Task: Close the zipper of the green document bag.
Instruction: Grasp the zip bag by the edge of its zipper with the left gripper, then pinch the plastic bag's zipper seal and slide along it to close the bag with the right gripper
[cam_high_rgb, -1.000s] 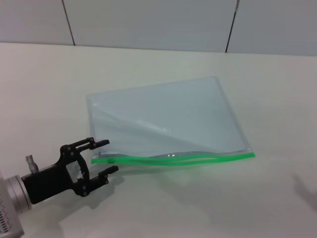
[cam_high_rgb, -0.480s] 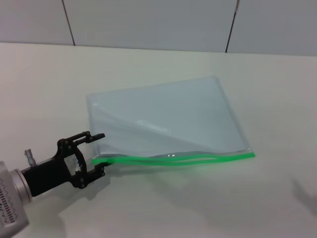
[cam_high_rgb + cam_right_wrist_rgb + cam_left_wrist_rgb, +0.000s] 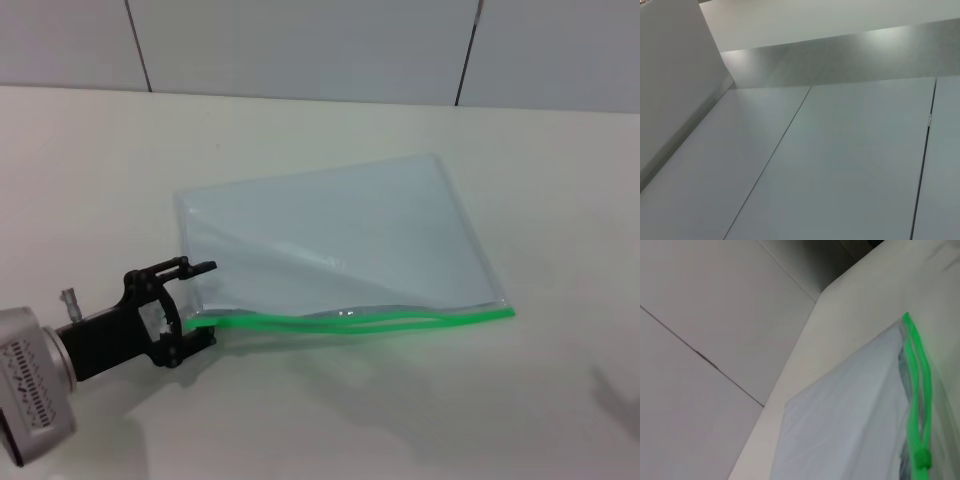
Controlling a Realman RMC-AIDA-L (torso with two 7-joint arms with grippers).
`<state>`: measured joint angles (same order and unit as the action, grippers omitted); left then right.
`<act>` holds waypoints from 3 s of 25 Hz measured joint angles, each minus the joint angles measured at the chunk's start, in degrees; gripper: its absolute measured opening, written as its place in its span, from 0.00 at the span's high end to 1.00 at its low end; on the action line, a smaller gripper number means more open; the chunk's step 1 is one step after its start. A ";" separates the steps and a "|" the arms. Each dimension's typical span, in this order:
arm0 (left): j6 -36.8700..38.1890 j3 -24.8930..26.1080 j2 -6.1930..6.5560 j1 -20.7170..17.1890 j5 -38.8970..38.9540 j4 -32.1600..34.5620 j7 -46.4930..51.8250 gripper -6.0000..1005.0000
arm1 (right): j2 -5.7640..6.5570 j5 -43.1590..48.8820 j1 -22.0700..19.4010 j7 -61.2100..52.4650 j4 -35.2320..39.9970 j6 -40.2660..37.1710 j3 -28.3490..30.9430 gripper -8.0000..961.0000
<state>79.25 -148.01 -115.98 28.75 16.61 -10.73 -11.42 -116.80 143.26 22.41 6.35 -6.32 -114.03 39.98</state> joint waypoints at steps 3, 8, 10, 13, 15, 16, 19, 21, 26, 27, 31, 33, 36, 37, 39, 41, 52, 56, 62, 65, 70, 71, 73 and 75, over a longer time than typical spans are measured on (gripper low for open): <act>-0.19 0.00 0.04 0.56 -0.05 0.08 0.00 0.38 | -0.03 0.00 0.04 0.05 0.00 0.00 -0.09 0.09; -1.38 -0.34 0.08 1.89 -0.29 0.11 0.00 0.38 | -0.09 0.00 0.14 0.06 0.00 0.00 -0.65 0.09; -2.40 -0.53 0.06 2.45 -0.40 0.23 0.03 0.38 | -0.09 -0.01 0.20 0.06 0.00 0.00 -0.70 0.09; -3.39 -0.70 0.10 3.16 -0.49 0.93 0.04 0.38 | -0.09 0.00 0.25 0.06 -0.04 0.01 -0.71 0.09; -3.82 -0.71 0.23 3.62 -0.53 1.48 0.03 0.38 | -0.09 0.00 0.26 0.06 -0.08 0.02 -0.79 0.09; -3.94 -0.71 0.28 3.80 -0.54 1.61 0.02 0.38 | -0.09 -0.01 0.27 0.06 -0.08 0.02 -0.84 0.09; -4.08 -0.76 0.45 4.31 -0.62 1.66 0.04 0.39 | -0.09 -0.01 0.28 0.06 -0.13 0.04 -1.12 0.09; -4.14 -0.79 0.51 4.52 -0.65 1.68 0.19 0.39 | -0.10 -0.01 0.32 0.07 -0.19 0.04 -1.38 0.09; -4.69 -0.83 0.57 5.38 -1.27 1.68 2.40 0.53 | -0.09 0.00 0.41 0.11 -0.23 0.07 -1.72 0.09; -4.75 -0.85 0.63 5.59 -1.40 1.68 3.19 0.56 | -0.09 -0.01 0.43 0.13 -0.22 0.14 -1.86 0.09; -4.97 -0.80 0.83 6.00 -1.31 1.70 5.13 0.73 | -0.09 -0.01 0.66 1.36 -0.11 0.79 -3.20 0.09; -5.20 -0.60 0.79 5.99 -1.04 1.74 5.36 0.81 | -0.09 -0.01 0.76 1.80 -0.07 0.98 -3.72 0.09; -5.35 -0.44 0.57 5.79 -0.84 1.80 5.40 0.87 | -0.03 -0.01 1.61 2.93 -0.02 2.57 -6.18 0.09; -5.35 -0.46 0.55 5.72 -0.84 1.80 5.40 0.88 | -0.02 0.00 1.93 2.99 -0.01 3.16 -6.92 0.09; -5.14 -0.61 0.55 5.70 -0.85 1.82 5.42 0.90 | -0.01 0.00 2.96 2.93 0.00 4.77 -9.06 0.09; -4.81 -0.73 0.60 5.71 -0.99 2.19 5.50 0.91 | 0.06 0.00 4.10 2.56 -0.01 5.80 -10.87 0.09; -2.08 -0.46 1.01 5.50 -0.96 6.05 6.66 0.92 | 0.37 0.00 15.22 -9.17 4.28 11.95 -26.11 0.09; 0.12 -0.27 1.05 5.50 -0.86 6.08 7.08 0.93 | 0.41 0.00 17.99 -10.98 4.55 15.17 -30.30 0.09; 1.66 -0.71 1.11 5.34 -1.24 6.08 8.18 0.93 | 0.27 0.09 21.22 -14.01 3.69 21.61 -35.99 0.10; 1.87 -0.84 0.91 4.95 -1.34 6.08 8.17 0.94 | 0.22 0.09 21.93 -14.12 2.74 24.58 -37.42 0.10; 1.93 -0.94 0.94 4.92 -2.42 6.08 8.31 0.94 | 0.19 0.09 22.92 -13.71 1.12 28.47 -38.11 0.10; 1.96 -0.95 0.90 4.98 -2.62 6.07 8.35 0.94 | 0.14 0.09 23.19 -13.70 0.69 29.82 -38.14 0.10; 1.96 -0.97 0.78 5.00 -2.76 6.08 8.44 0.94 | 0.15 0.08 23.65 -13.67 -0.37 32.33 -38.16 0.10; 1.97 -0.97 0.66 5.09 -2.79 6.08 8.47 0.94 | 0.15 0.09 23.83 -13.58 -0.81 33.37 -38.17 0.11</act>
<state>81.21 -148.98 -115.32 33.84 13.81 -4.66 -2.94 -116.66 143.35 46.24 -7.22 -7.13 -80.66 1.81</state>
